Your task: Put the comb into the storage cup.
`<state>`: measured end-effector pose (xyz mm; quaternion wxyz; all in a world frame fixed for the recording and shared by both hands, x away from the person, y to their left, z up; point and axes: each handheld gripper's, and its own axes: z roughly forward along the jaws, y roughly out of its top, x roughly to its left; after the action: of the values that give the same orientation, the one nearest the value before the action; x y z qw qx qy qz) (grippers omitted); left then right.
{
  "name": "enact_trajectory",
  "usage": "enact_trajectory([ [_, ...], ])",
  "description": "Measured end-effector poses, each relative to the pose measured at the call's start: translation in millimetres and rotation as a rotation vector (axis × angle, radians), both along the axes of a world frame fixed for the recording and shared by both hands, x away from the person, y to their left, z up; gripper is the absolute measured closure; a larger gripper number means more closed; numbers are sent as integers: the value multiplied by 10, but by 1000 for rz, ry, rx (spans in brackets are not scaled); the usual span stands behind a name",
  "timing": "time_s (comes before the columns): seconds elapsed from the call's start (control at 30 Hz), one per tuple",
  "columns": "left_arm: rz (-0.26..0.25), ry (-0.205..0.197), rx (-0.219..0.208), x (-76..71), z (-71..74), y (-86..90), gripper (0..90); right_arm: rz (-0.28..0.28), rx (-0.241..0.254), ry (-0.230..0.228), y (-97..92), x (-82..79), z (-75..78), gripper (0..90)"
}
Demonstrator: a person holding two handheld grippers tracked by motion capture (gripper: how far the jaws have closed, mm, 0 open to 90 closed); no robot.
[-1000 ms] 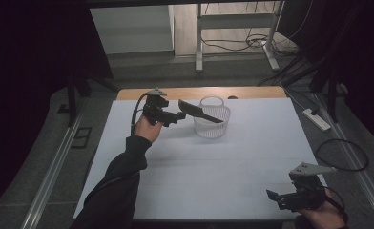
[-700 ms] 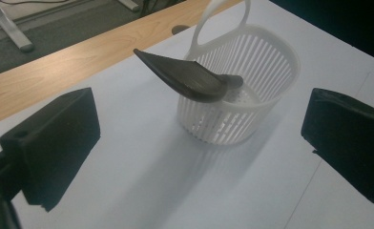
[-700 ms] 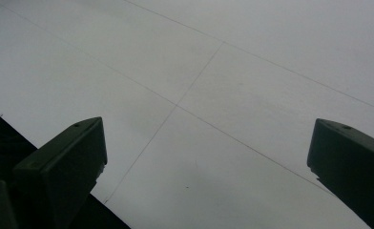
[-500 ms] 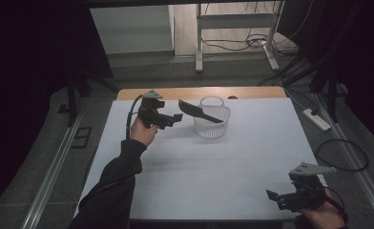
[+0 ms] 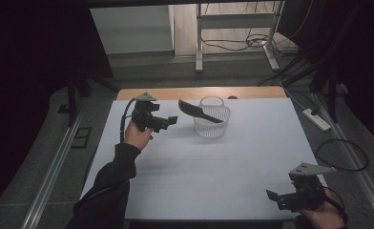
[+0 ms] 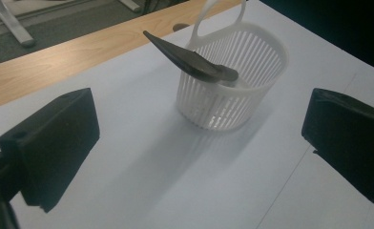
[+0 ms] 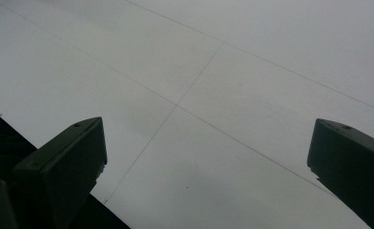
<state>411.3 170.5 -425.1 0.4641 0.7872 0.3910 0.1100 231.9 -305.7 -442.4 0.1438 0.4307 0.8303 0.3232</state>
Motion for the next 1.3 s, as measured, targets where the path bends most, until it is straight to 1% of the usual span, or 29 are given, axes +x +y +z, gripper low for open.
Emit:
enact_trajectory([
  [0.2,3,-1,18,-61,-33,61,0,0,-2,1,2,1,-1,1],
  [0.4,15,-5,5,-153,-55,134,0,-2,-2,1,2,1,-1,1],
  [0.7,29,-6,2,-279,-90,239,0,-2,-6,1,7,2,-2,1],
  [0.9,29,-7,-3,-348,-84,247,0,-3,-6,-1,6,0,-1,1],
  [1.3,18,-5,16,-482,-115,233,0,3,-4,-5,6,-5,2,1],
])
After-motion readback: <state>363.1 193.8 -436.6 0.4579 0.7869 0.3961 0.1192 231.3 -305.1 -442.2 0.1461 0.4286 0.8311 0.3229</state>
